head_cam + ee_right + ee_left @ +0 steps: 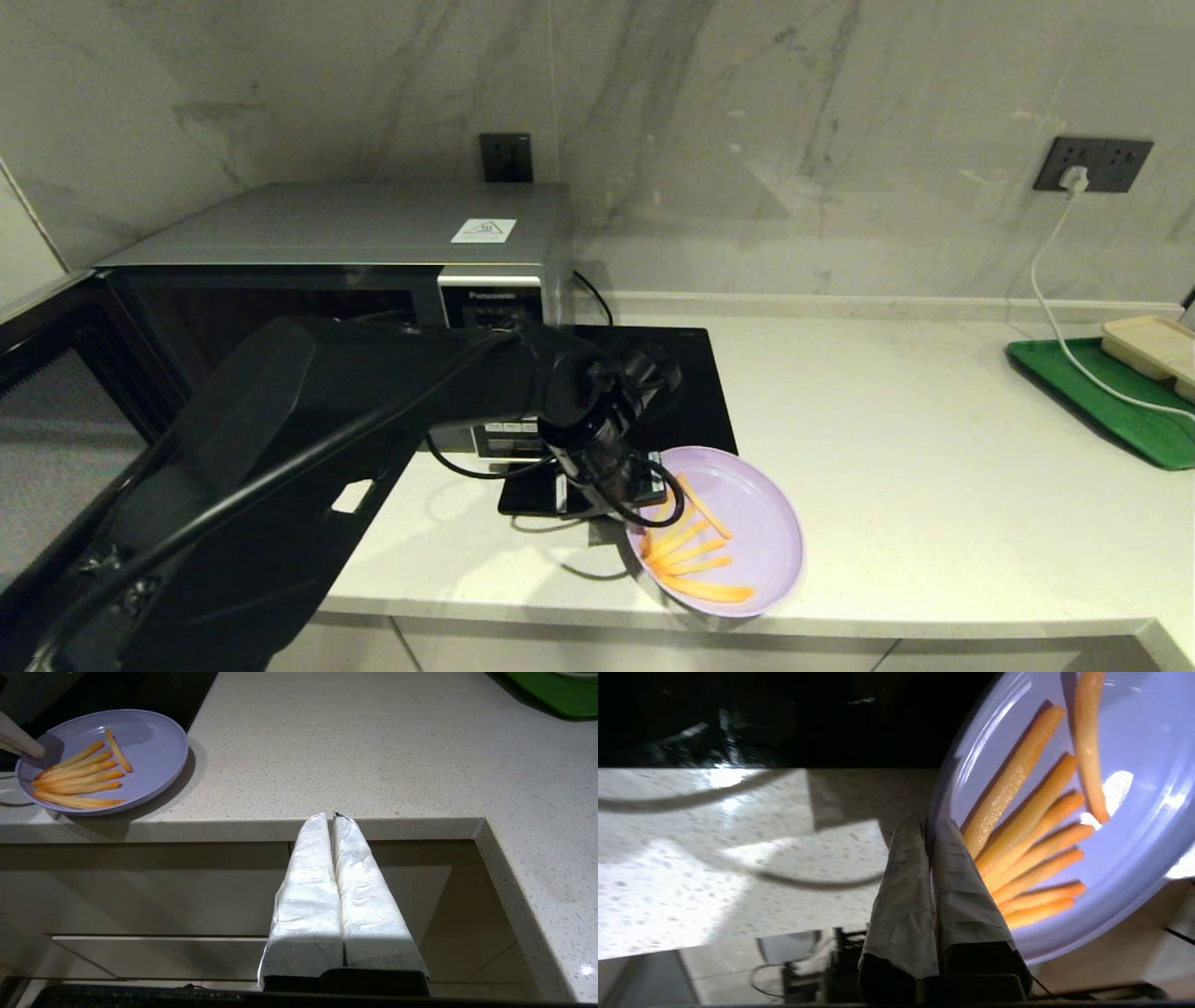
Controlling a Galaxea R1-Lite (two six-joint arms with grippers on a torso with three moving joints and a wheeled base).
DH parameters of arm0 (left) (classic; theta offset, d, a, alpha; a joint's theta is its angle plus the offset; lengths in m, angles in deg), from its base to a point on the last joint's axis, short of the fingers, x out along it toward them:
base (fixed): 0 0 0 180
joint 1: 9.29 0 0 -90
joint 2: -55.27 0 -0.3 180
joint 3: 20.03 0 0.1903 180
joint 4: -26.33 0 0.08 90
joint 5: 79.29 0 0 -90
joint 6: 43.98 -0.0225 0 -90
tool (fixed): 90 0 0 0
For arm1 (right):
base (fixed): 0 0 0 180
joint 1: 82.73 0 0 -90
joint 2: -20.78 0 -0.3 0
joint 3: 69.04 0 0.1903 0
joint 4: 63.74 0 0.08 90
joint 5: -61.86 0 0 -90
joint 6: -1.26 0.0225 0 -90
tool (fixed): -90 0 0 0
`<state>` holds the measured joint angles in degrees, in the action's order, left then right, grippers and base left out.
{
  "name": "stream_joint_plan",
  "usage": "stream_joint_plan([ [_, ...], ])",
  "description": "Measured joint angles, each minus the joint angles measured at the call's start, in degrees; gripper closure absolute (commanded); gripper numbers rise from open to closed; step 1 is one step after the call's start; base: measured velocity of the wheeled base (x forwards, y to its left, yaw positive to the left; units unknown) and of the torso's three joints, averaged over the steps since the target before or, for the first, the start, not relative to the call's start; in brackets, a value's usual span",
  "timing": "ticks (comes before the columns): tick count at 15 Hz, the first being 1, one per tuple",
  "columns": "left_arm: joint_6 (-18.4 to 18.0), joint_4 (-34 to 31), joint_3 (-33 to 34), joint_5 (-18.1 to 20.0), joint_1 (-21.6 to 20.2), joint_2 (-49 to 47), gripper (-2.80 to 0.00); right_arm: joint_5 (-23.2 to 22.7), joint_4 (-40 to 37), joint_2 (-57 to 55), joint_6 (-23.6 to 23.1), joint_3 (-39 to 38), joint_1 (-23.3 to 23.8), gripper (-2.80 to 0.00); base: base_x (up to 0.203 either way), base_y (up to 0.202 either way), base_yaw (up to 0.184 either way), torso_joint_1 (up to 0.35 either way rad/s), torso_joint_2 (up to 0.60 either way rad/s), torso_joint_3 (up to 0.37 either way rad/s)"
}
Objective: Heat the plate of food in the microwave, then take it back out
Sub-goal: Put the plate in the microwave oven
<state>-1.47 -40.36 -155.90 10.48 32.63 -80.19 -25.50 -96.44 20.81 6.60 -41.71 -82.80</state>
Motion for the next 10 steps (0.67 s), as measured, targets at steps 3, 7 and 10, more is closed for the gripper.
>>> stream_joint_plan([
  [3, 0.9, 0.8, 0.0, 2.3, -0.1, 1.4, 0.00, 0.0, 0.0, 0.0, 0.0, 0.0, 0.0, 0.00, 0.000, 0.000, 0.000, 0.000, 0.00, 0.000],
  [7, 2.3, 1.2, 0.1, 4.2, -0.2, 3.0, 0.00, 0.0, 0.0, 0.0, 0.0, 0.0, 0.0, 0.00, 0.000, 0.000, 0.000, 0.000, 0.00, 0.000],
  [10, 3.6, 1.3, 0.1, 5.9, -0.7, 4.5, 0.00, 0.0, 0.0, 0.0, 0.0, 0.0, 0.0, 0.00, 0.000, 0.000, 0.000, 0.000, 0.00, 0.000],
])
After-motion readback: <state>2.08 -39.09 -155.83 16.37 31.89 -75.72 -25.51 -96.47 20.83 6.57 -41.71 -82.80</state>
